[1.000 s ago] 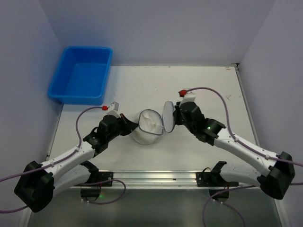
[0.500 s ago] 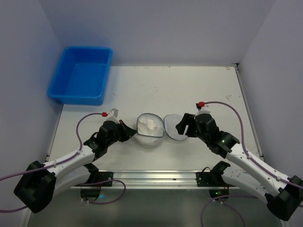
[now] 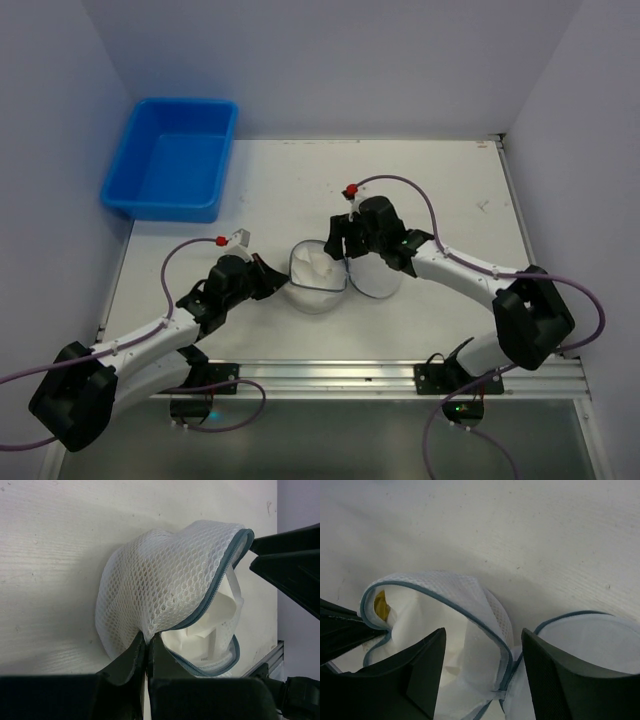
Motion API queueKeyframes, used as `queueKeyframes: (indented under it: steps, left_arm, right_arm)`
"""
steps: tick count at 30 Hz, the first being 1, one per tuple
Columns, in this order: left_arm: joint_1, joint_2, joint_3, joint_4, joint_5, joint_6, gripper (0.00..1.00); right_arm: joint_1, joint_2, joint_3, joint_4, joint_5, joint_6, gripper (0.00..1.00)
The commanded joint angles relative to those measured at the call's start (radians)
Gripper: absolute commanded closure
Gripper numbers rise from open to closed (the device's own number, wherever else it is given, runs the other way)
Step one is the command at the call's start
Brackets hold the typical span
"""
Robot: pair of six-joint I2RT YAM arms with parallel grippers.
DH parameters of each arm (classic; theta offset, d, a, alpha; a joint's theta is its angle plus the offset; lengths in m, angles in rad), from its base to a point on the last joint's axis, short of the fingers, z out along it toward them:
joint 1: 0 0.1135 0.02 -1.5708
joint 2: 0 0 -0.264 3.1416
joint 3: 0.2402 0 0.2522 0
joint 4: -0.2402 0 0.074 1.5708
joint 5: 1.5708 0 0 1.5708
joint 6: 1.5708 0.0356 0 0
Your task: Unzip the laundry bag and remove the bra
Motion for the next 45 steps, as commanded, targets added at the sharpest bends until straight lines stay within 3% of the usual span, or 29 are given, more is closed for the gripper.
queueKeyframes:
  steps: [1, 10, 12, 15, 16, 18, 21, 22, 25, 29, 36, 45]
  left_arm:
    - [-0.002, 0.0, 0.029, 0.005, 0.014, 0.047, 1.0]
    - [0.001, 0.024, 0.063, -0.006, 0.025, 0.085, 1.0]
    - [0.004, 0.024, 0.069, -0.011, 0.023, 0.09, 1.0]
    - [0.013, 0.02, 0.077, -0.023, 0.007, 0.098, 1.0]
    - [0.013, 0.017, 0.092, -0.047, 0.0, 0.107, 0.94]
    - [0.013, 0.012, 0.118, -0.083, -0.024, 0.119, 0.82]
    - [0.015, 0.003, 0.207, -0.217, -0.094, 0.147, 0.56]
    - [0.013, -0.005, 0.23, -0.271, -0.105, 0.174, 0.37]
    - [0.01, -0.017, 0.336, -0.378, -0.15, 0.197, 0.18]
    - [-0.04, -0.009, 0.477, -0.485, -0.254, 0.187, 0.16]
    - [-0.338, 0.191, 0.726, -0.59, -0.466, 0.161, 0.18]
    - [-0.378, 0.423, 0.773, -0.597, -0.601, 0.101, 0.31]
  right_arm:
    - [-0.013, 0.039, 0.062, 0.099, -0.063, -0.064, 0.37]
    - [-0.016, 0.136, 0.095, 0.11, -0.126, -0.099, 0.51]
    - [-0.016, 0.148, 0.097, 0.11, -0.121, -0.099, 0.59]
    - [-0.016, 0.125, 0.088, 0.107, -0.094, -0.104, 0.81]
    - [-0.016, 0.113, 0.085, 0.101, -0.076, -0.104, 0.92]
    - [-0.016, 0.084, 0.083, 0.084, -0.056, -0.101, 1.0]
    - [-0.014, 0.021, 0.091, 0.026, 0.0, -0.09, 1.0]
    - [-0.014, -0.001, 0.094, -0.003, 0.006, -0.087, 1.0]
    - [-0.007, -0.028, 0.106, -0.055, 0.037, -0.063, 1.0]
    - [0.019, -0.042, 0.117, -0.101, 0.072, -0.015, 1.0]
    - [0.041, -0.018, 0.126, -0.132, 0.106, 0.046, 1.0]
    - [0.039, -0.026, 0.099, -0.121, 0.096, 0.079, 1.0]
